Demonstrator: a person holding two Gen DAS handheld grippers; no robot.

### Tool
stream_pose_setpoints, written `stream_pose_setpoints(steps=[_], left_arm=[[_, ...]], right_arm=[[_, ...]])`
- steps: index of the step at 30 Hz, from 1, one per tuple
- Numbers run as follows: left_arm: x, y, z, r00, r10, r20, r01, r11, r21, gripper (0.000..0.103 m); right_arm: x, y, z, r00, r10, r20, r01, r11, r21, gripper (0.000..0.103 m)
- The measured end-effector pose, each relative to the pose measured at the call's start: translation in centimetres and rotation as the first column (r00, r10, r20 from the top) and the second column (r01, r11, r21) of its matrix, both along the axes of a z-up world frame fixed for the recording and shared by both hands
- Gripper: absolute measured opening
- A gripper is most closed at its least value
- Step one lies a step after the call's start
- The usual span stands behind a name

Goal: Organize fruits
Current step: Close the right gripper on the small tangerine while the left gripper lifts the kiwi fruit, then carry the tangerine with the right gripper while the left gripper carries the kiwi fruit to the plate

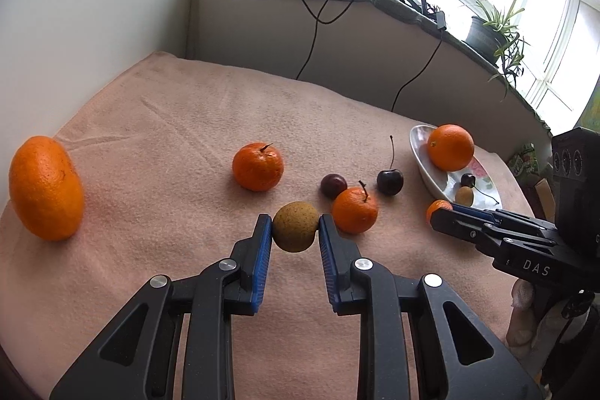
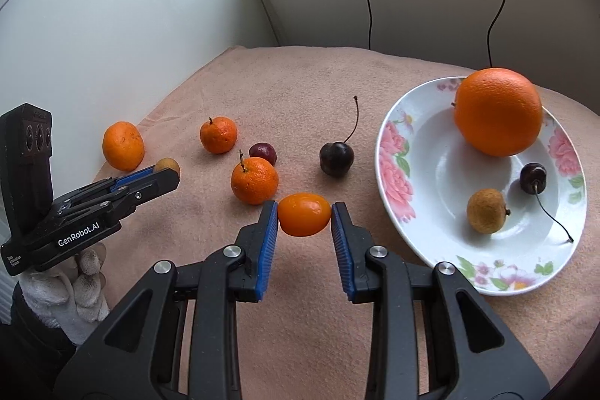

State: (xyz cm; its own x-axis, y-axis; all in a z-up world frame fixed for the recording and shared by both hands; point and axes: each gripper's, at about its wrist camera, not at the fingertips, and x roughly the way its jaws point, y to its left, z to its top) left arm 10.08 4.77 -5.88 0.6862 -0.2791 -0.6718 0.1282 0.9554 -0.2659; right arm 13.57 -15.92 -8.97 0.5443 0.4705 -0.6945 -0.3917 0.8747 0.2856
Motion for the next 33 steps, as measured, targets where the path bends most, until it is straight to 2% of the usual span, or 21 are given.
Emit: stream_pose_setpoints(steps=[17, 33], left_arm=[[0.6, -5.9, 1.4, 0.994, -0.106, 0.038, 0.107, 0.994, -0.027, 0.024], [2.1, -11.9, 1.3, 0.976, -0.214, 0.036, 0.215, 0.976, -0.028, 0.024]], right_arm=[[-1.7, -6.1, 1.9, 0.992, -0.12, 0.048, 0.12, 0.993, 0.006, 0.03], [-1.6, -10.5, 1.3, 0.975, -0.216, 0.049, 0.217, 0.976, -0.018, 0.03]])
